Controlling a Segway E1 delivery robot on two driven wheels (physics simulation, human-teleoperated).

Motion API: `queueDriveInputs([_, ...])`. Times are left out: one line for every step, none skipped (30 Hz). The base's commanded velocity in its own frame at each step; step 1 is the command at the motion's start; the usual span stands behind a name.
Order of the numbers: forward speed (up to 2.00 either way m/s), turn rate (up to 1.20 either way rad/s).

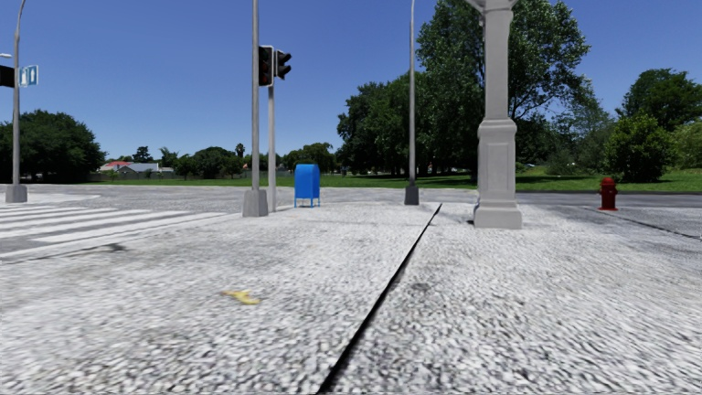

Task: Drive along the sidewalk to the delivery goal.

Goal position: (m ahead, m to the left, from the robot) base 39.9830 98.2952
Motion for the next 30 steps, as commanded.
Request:
queueDriveInputs([2.00, 0.00])
queueDriveInputs([2.00, 0.00])
queueDriveInputs([2.00, 0.00])
queueDriveInputs([2.00, 0.00])
queueDriveInputs([2.00, 0.00])
queueDriveInputs([2.00, 0.00])
queueDriveInputs([2.00, 0.04])
queueDriveInputs([2.00, 0.17])
queueDriveInputs([2.00, 0.17])
queueDriveInputs([2.00, 0.25])
queueDriveInputs([2.00, 0.27])
queueDriveInputs([2.00, 0.34])
queueDriveInputs([2.00, 0.34])
queueDriveInputs([2.00, 0.37])
queueDriveInputs([2.00, 0.39])
queueDriveInputs([2.00, 0.40])
queueDriveInputs([2.00, 0.41])
queueDriveInputs([2.00, 0.45])
queueDriveInputs([2.00, 0.45])
queueDriveInputs([2.00, 0.46])
queueDriveInputs([2.00, 0.47])
queueDriveInputs([2.00, 0.47])
queueDriveInputs([2.00, 0.47])
queueDriveInputs([2.00, 0.47])
queueDriveInputs([2.00, 0.47])
queueDriveInputs([2.00, 0.47])
queueDriveInputs([2.00, 0.47])
queueDriveInputs([2.00, 0.47])
queueDriveInputs([2.00, 0.47])
queueDriveInputs([2.00, 0.47])
